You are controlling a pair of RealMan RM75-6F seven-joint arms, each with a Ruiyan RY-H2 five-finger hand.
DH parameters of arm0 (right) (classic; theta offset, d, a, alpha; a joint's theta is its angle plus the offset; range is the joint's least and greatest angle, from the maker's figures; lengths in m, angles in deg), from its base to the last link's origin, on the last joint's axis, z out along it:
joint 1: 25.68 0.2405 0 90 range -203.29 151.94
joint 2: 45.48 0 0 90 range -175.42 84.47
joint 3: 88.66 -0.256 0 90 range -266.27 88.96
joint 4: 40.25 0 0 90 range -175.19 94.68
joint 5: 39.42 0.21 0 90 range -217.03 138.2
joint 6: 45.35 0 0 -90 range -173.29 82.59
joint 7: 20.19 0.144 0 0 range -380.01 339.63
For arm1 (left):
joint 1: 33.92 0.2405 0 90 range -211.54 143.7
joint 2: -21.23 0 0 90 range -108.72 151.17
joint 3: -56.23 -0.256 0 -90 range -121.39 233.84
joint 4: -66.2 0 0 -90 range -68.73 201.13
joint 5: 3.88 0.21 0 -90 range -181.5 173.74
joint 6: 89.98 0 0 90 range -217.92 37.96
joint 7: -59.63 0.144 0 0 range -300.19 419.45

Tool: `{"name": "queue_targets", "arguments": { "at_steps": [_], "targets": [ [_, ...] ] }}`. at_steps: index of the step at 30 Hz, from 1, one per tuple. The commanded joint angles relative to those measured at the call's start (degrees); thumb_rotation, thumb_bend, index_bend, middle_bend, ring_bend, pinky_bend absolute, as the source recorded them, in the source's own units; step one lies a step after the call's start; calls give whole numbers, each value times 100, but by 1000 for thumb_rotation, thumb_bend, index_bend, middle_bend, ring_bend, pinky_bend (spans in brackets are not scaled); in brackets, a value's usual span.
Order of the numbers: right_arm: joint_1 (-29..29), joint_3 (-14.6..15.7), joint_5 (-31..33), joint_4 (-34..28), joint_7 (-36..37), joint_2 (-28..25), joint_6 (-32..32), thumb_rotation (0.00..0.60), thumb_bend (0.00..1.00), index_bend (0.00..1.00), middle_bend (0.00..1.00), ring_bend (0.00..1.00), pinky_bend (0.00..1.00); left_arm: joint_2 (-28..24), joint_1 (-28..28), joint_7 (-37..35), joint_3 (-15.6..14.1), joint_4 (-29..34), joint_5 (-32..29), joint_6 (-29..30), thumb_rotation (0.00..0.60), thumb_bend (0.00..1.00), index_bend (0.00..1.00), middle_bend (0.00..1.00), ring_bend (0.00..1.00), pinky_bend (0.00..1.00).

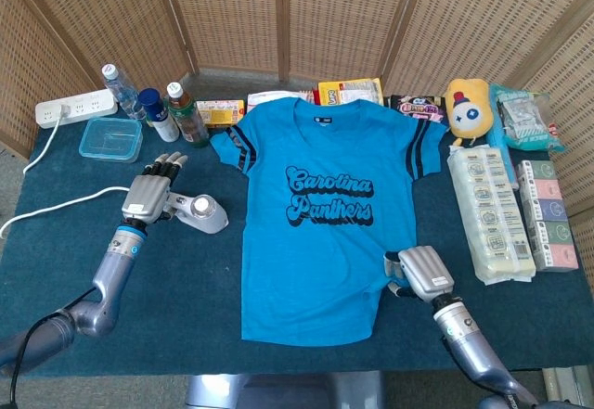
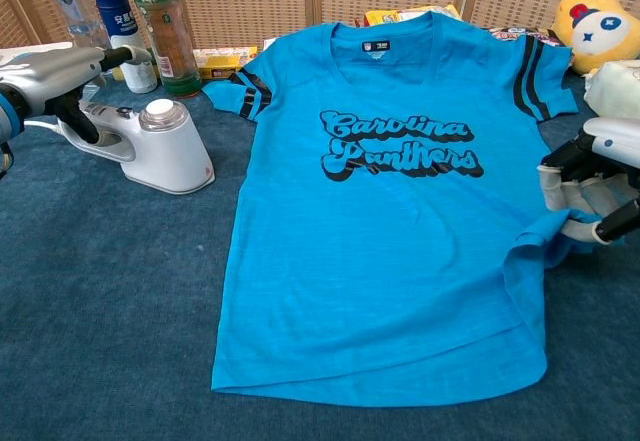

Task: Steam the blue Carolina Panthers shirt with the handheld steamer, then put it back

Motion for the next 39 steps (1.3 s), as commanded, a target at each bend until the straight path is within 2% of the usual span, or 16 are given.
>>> {"name": "queue_targets", "arguments": {
  "at_steps": [1, 5, 7, 10, 14, 18, 24, 32, 39],
  "targets": [
    [1, 15, 17, -21, -40, -23, 22, 600, 514, 707, 682, 691, 836, -106, 89, -27, -45, 148, 70, 123, 600, 271, 0, 43, 0, 166],
    [45, 85, 124, -161, -188, -171, 220, 600, 507, 558, 593, 618, 774, -363, 240, -64, -120, 532, 150, 266, 600, 272, 0, 33, 0, 161],
    [77, 143, 183, -246, -310, -285, 346, 600, 479, 459, 508, 519, 694, -593, 341, -44, -175, 877, 183, 332, 600, 272, 0, 25, 0, 153],
    [83, 177, 224, -333, -367, -373, 399, 600, 426, 373, 421, 405, 546, -958, 500, -25, -254, 1451, 241, 457, 600, 272, 0, 23, 0, 149],
    [58, 186, 182, -381, -321, -428, 350, 600, 402, 332, 376, 352, 444, -1338, 679, -43, -335, 2046, 320, 624, 600, 272, 0, 23, 0, 149],
    [-25, 188, 31, -426, -177, -545, 162, 600, 402, 302, 359, 329, 398, -2084, 991, 175, -566, 3020, 384, 826, 600, 271, 0, 23, 0, 149],
    [-111, 226, -117, -403, -47, -668, 19, 600, 403, 234, 311, 275, 332, -2852, 1392, 346, -839, 3994, 410, 1110, 600, 271, 0, 23, 0, 149],
    [-252, 256, -304, -375, 146, -804, -218, 599, 397, 175, 274, 231, 260, -3237, 1855, -60, -1059, 4250, 584, 1476, 600, 271, 0, 24, 0, 149],
    [-317, 269, -263, -188, 50, -798, -258, 600, 292, 78, 198, 154, 171, -3321, 2115, -363, -1095, 4218, 618, 1684, 600, 271, 0, 24, 0, 149]
  ]
}}
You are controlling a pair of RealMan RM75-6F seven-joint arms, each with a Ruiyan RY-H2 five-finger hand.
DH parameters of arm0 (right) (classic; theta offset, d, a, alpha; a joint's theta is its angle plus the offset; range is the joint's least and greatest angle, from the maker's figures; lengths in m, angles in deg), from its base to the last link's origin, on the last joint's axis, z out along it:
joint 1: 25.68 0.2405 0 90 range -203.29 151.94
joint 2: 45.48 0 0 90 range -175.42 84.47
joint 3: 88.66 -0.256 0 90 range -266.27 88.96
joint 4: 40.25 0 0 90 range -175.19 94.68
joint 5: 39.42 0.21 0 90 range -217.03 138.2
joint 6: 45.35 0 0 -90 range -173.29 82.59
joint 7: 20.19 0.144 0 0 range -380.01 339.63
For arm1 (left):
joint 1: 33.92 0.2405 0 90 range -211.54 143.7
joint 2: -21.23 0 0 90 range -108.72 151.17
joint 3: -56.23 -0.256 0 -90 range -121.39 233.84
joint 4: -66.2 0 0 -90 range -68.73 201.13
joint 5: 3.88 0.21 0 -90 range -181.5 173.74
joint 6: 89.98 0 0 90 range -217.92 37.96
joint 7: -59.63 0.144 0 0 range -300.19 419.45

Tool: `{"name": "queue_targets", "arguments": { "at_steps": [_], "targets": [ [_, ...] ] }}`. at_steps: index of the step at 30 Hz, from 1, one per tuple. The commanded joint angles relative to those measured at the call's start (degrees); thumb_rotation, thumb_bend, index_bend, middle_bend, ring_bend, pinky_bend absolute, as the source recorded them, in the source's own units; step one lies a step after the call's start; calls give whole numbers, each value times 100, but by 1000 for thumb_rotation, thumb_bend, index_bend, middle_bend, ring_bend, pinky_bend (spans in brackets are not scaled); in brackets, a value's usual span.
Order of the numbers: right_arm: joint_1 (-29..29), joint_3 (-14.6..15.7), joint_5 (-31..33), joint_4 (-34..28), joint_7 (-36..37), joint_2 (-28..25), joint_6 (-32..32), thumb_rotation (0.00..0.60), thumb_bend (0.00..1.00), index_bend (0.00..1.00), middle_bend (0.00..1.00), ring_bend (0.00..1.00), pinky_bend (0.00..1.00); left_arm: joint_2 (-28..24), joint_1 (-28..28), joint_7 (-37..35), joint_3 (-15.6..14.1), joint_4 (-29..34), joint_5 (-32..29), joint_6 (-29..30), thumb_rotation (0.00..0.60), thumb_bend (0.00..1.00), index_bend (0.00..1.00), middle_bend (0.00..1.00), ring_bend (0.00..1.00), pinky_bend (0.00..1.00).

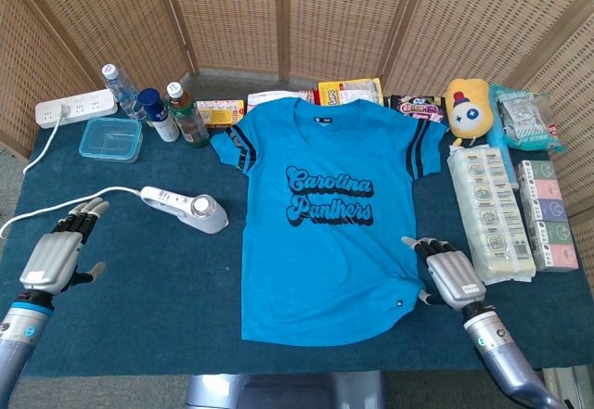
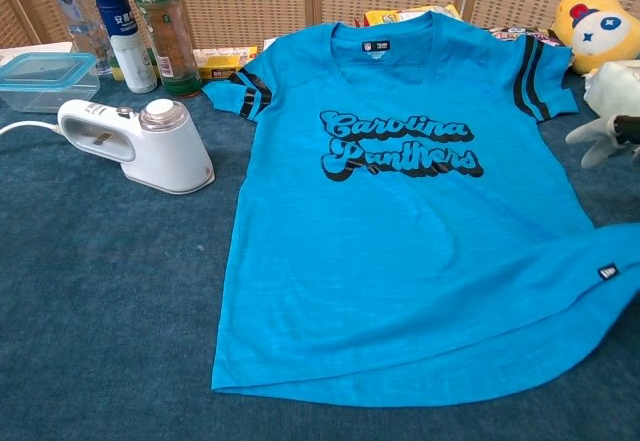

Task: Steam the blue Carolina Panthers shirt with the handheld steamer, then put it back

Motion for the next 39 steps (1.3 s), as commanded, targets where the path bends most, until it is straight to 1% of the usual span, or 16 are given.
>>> {"name": "queue_targets", "arguments": {
  "at_steps": [1, 4, 9, 16, 20, 24, 31, 33, 35, 39],
  "targets": [
    [-19, 14, 15, 90, -73, 13, 0, 600, 281, 68, 185, 140, 153, -48, 71, -36, -21, 0, 23, 48, 600, 271, 0, 24, 0, 149],
    [-50, 33, 18, 209, -133, 34, -13, 600, 264, 55, 164, 114, 121, -105, 136, -48, -22, 40, 35, 94, 600, 271, 0, 24, 0, 149],
    [-113, 35, 32, 336, -142, -24, -69, 600, 231, 36, 145, 89, 98, -167, 230, -46, -14, 62, 4, 149, 600, 271, 0, 24, 0, 149],
    [-284, 43, -14, 448, 64, -140, -278, 600, 221, 35, 144, 85, 94, -149, 436, -111, -21, 7, 28, 358, 600, 271, 0, 24, 0, 149],
    [-409, -52, 85, 464, 271, -153, -460, 600, 217, 34, 147, 87, 98, -112, 560, -251, -41, -76, 22, 422, 600, 264, 0, 24, 0, 149],
    [-520, -178, 173, 495, 419, -109, -681, 600, 220, 45, 160, 102, 122, -21, 665, -337, -79, -167, 3, 444, 600, 262, 0, 24, 0, 149],
    [-777, -271, 205, 518, 551, -68, -1114, 600, 251, 138, 195, 142, 171, 190, 948, -367, -186, -292, 342, 866, 600, 261, 0, 28, 0, 159],
    [-890, -267, 186, 519, 562, -59, -1289, 600, 252, 157, 210, 154, 180, 226, 1070, -364, -287, -286, 515, 1012, 600, 261, 0, 35, 0, 159],
    [-1036, -262, 138, 498, 596, -56, -1524, 600, 252, 168, 220, 161, 182, 270, 1261, -374, -424, -260, 781, 1280, 600, 261, 0, 46, 0, 159],
    [-1158, -226, 22, 469, 620, -77, -1680, 600, 253, 188, 239, 175, 186, 335, 1419, -315, -505, -291, 1039, 1510, 600, 262, 0, 61, 0, 159]
  ]
}}
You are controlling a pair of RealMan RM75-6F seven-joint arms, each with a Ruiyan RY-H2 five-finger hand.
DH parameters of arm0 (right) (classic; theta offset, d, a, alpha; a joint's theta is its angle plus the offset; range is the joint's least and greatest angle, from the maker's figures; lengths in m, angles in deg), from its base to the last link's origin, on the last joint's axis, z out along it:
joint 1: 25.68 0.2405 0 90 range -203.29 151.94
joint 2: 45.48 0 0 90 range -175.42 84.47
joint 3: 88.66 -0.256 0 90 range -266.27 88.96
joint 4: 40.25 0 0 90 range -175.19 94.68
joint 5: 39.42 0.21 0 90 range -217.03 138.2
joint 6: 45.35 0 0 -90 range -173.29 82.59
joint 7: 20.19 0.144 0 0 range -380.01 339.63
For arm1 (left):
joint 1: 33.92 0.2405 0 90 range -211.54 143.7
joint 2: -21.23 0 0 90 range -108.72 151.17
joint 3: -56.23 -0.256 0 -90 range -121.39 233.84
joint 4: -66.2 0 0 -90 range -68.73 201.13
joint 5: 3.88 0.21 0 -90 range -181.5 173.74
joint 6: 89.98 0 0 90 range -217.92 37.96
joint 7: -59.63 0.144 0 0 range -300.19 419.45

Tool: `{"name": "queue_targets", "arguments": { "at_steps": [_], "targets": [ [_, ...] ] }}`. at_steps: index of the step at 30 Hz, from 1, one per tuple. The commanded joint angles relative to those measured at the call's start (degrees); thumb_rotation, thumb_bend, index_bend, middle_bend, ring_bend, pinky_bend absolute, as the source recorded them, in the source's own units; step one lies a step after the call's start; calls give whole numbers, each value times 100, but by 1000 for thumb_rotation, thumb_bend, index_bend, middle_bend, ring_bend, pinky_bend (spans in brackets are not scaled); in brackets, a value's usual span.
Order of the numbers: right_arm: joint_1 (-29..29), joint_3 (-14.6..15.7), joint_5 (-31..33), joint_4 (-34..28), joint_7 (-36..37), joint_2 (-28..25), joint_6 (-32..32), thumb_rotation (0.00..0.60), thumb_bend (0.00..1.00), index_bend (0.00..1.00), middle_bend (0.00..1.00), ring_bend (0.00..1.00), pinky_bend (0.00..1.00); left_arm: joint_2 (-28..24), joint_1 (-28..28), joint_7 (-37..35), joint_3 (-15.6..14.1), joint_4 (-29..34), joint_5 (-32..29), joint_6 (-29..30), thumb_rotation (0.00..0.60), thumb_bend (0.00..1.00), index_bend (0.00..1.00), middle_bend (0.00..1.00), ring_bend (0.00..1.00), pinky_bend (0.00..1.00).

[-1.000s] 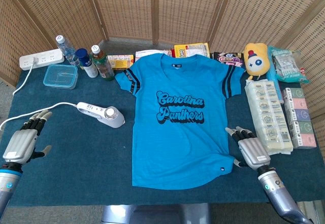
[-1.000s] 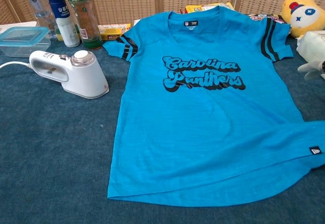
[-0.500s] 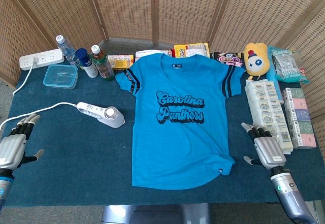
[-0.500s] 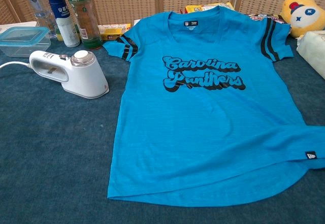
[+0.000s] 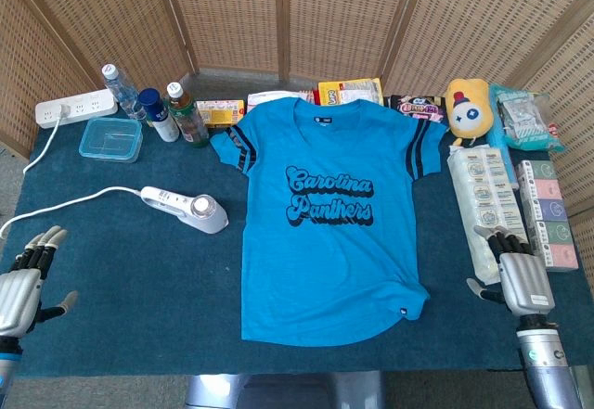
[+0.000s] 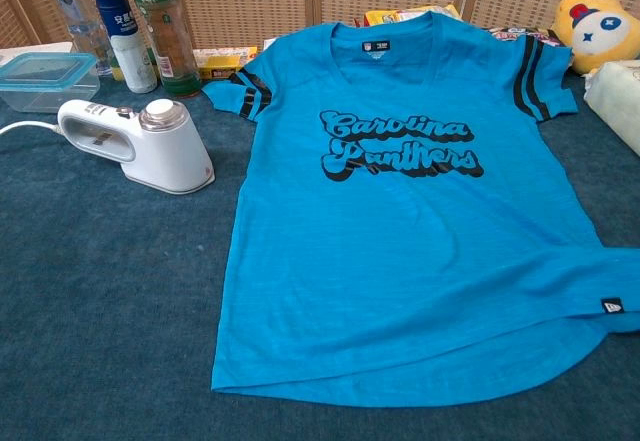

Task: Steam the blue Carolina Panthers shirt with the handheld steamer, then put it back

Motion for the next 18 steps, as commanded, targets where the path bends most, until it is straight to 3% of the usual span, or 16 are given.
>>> {"name": "queue_targets", "arguments": {
  "at_steps": [1, 18],
  "targets": [
    [-112, 35, -101, -43, 29, -24, -122, 600, 253, 192, 242, 177, 186, 82, 175, 46, -121, -28, 258, 213, 600, 262, 0, 65, 0, 159],
    [-551, 97, -406, -200, 68, -65, -625, 600, 253, 251, 247, 184, 186, 261, 363, -130, -107, -131, 587, 340, 600, 265, 0, 89, 0, 160]
  ]
}}
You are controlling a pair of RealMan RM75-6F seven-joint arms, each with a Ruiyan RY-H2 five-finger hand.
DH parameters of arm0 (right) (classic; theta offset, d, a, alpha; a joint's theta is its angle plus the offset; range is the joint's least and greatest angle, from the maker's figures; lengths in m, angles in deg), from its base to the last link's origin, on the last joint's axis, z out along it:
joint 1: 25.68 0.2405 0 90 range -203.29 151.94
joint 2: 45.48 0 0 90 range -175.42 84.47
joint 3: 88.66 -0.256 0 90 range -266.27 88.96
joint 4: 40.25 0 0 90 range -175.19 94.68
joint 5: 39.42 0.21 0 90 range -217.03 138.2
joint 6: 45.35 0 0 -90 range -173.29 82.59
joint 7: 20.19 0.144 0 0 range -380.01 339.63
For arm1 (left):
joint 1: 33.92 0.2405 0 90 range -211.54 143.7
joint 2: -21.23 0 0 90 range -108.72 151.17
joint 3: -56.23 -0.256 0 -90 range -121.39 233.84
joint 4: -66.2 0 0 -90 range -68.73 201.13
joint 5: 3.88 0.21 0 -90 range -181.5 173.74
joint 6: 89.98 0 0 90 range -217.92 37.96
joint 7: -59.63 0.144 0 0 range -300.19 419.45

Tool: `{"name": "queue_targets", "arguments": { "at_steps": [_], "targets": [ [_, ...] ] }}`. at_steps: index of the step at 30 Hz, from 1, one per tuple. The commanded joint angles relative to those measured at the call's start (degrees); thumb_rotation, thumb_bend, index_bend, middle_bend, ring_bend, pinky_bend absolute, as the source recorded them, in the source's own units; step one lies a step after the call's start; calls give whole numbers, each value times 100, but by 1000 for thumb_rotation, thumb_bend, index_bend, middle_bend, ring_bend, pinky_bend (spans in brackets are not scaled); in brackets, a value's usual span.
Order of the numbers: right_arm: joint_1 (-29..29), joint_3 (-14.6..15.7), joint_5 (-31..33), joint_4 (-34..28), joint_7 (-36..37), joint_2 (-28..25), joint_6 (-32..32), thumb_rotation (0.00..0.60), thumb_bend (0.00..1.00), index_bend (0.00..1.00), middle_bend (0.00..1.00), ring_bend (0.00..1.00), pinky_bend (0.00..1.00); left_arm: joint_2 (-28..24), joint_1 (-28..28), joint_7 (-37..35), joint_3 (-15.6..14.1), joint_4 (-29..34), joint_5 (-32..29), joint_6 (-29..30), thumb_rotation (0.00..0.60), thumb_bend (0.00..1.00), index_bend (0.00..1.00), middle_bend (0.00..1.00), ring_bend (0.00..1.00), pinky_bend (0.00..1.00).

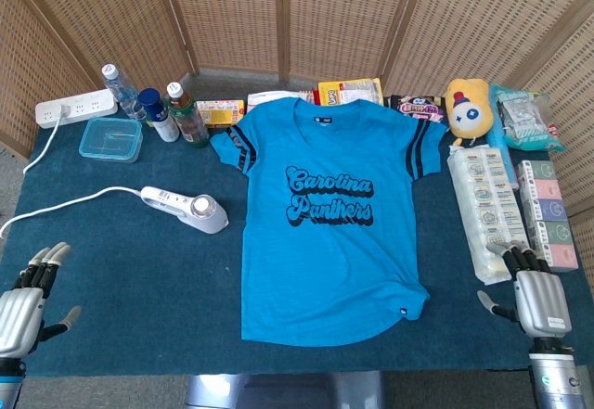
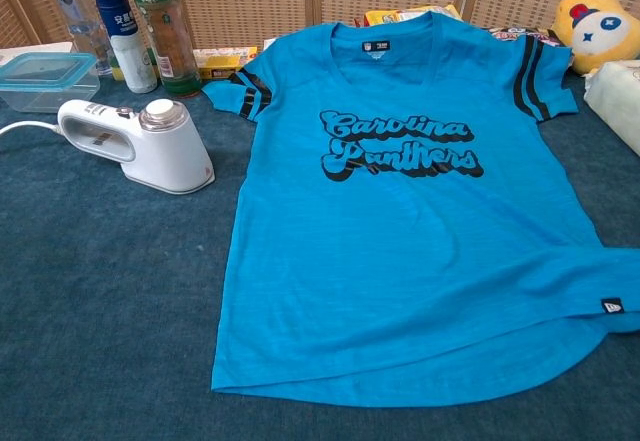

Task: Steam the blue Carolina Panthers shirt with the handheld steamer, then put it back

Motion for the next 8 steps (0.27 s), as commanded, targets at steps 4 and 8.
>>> {"name": "queue_targets", "arguments": {
  "at_steps": [4, 8],
  "targets": [
    [-55, 21, -75, -12, 5, 6, -30, 597, 252, 261, 247, 185, 186, 47, -10, 19, 58, 24, 31, -2, 600, 264, 0, 93, 0, 159],
    [-71, 7, -73, -9, -26, 23, 5, 600, 253, 266, 247, 187, 186, 76, -25, 36, 100, 14, 22, -44, 600, 265, 0, 98, 0, 160]
  ]
}}
